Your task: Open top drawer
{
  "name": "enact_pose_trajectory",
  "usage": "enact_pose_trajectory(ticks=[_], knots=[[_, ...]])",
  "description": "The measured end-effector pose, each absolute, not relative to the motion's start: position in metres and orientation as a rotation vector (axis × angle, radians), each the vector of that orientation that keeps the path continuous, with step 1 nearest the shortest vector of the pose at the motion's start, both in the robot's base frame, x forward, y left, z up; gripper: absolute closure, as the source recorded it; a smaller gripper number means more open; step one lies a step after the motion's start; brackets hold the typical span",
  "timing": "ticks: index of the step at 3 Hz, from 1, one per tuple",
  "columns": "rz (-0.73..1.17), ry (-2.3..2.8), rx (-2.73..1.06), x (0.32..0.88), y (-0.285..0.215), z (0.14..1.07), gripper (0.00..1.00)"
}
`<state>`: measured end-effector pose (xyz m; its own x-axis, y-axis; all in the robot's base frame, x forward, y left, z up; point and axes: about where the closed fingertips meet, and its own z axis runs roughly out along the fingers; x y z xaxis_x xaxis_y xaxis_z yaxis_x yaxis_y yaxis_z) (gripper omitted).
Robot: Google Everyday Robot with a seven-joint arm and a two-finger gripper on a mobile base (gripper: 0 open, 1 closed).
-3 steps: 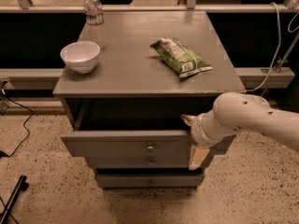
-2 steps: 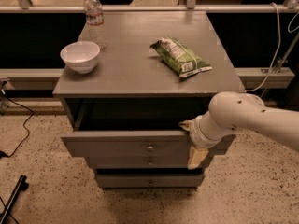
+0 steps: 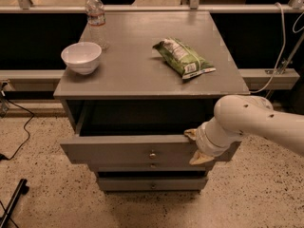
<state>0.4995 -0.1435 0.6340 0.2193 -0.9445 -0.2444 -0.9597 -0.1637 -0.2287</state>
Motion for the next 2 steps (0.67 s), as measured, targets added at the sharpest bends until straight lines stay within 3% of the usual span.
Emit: enact_pose_trajectory(ticks=[1, 2], knots=[[0.111, 1.772, -2.207, 0.4785, -0.1438, 0.6371, 0.57], [0.111, 1.772, -2.208, 0.4783, -0.1438, 0.6372, 0.53]])
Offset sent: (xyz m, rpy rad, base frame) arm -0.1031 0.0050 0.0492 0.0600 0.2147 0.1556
